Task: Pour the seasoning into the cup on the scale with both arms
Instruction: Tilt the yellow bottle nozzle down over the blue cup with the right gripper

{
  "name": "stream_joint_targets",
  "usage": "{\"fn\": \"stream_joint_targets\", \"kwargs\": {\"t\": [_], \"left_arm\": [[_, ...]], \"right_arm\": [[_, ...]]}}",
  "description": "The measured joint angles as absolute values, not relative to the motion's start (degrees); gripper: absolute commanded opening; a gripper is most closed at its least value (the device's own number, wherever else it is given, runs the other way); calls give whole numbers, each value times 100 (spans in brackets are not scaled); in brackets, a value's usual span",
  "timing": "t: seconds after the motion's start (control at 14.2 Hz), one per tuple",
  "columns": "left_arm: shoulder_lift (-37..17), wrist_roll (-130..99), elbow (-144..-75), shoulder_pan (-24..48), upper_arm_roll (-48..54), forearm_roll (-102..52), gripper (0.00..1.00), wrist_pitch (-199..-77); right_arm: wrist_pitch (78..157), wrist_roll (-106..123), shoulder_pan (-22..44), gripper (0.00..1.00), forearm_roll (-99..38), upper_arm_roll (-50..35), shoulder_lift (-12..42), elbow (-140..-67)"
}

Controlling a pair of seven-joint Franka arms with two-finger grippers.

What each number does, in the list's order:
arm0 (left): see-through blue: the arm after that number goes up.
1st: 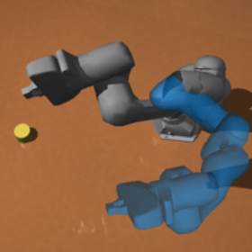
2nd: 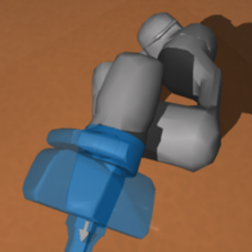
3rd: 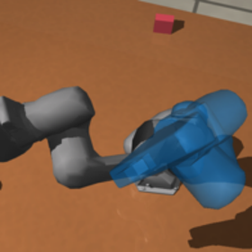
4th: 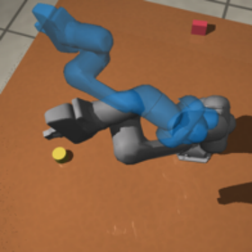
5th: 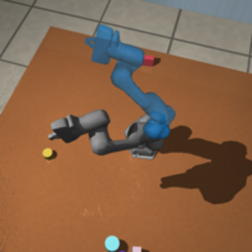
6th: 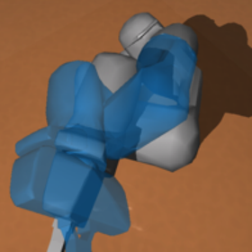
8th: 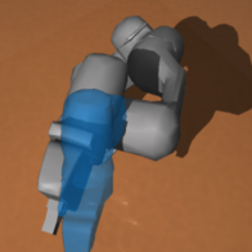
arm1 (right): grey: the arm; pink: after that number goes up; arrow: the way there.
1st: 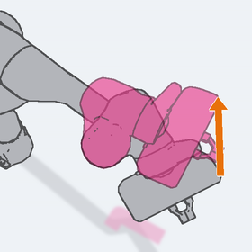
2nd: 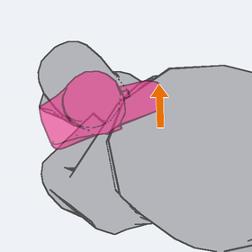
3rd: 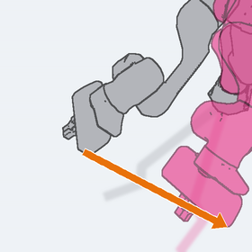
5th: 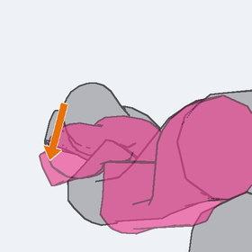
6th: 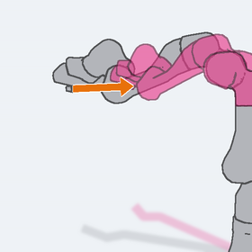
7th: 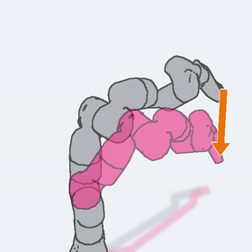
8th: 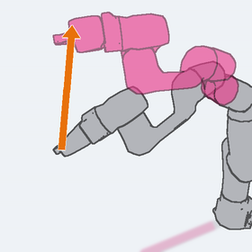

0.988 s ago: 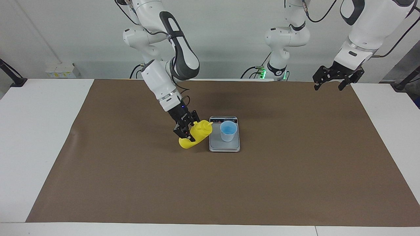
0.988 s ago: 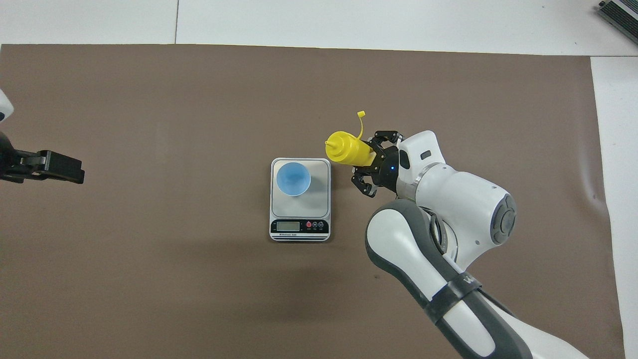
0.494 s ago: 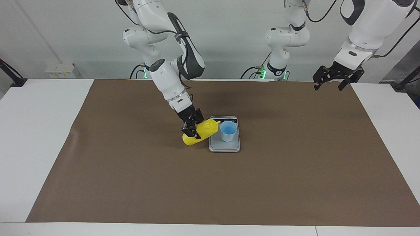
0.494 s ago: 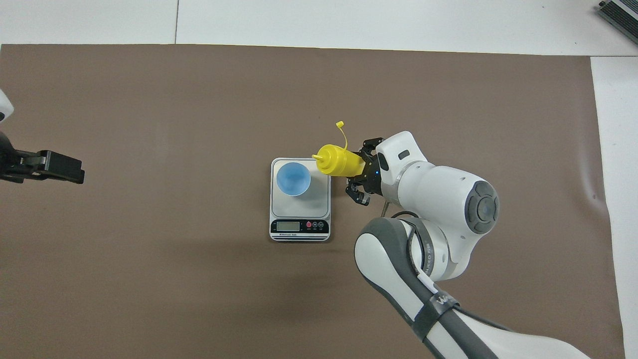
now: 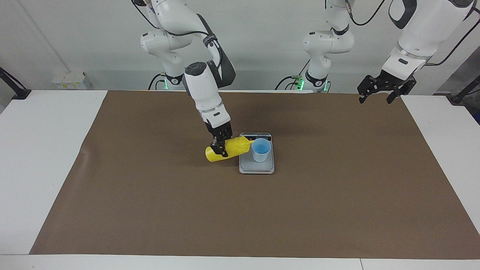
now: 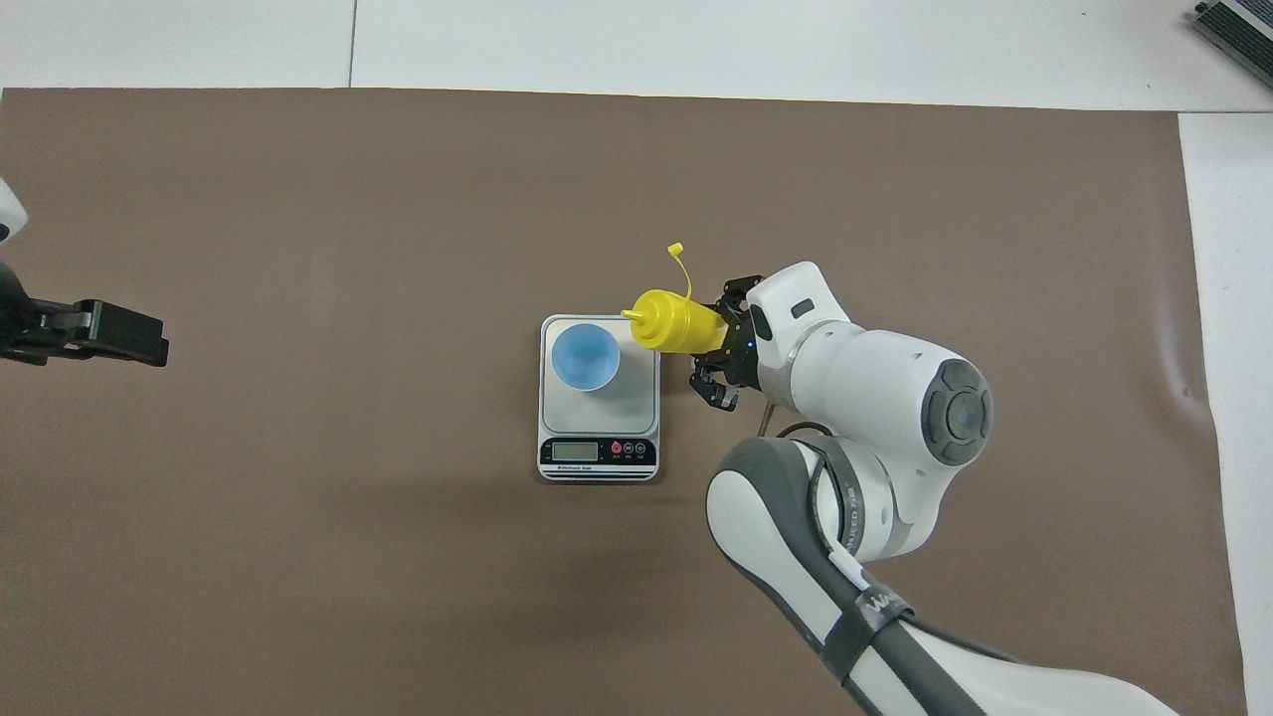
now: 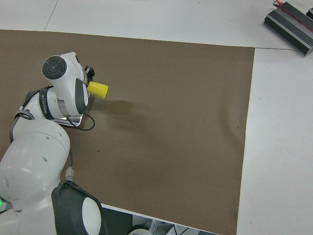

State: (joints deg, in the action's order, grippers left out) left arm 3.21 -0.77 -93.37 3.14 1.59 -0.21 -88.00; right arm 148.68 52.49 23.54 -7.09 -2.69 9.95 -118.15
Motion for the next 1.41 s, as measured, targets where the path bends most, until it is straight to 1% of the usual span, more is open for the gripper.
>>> {"fn": "stream_joint_targets", "kwargs": {"t": [0.35,0.71,0.92,1.13,1.34,1.41], "left_arm": [[321,-77,-9337,314,159,-21,100,-8800],[321,-77,-9337,314,159,-21,100,-8800],[321,-77,-9337,314,159,-21,100,-8800],[321,-77,-9337,314,159,-21,100,-8800],[321,-77,-9337,314,159,-21,100,-8800],[321,-77,-9337,314,159,-21,100,-8800]], "right_arm": [[14249,4216,2366,48,598,-274,995,-11528],[14039,3784,2371,48,1498,-299,995,-11461],[13906,3187,2544,47,2269,-319,995,-11456],[13693,2640,2775,45,2878,-328,995,-11454],[13623,2623,2842,37,3140,-327,995,-11444],[13618,2592,2845,37,3281,-327,995,-11443]]}}
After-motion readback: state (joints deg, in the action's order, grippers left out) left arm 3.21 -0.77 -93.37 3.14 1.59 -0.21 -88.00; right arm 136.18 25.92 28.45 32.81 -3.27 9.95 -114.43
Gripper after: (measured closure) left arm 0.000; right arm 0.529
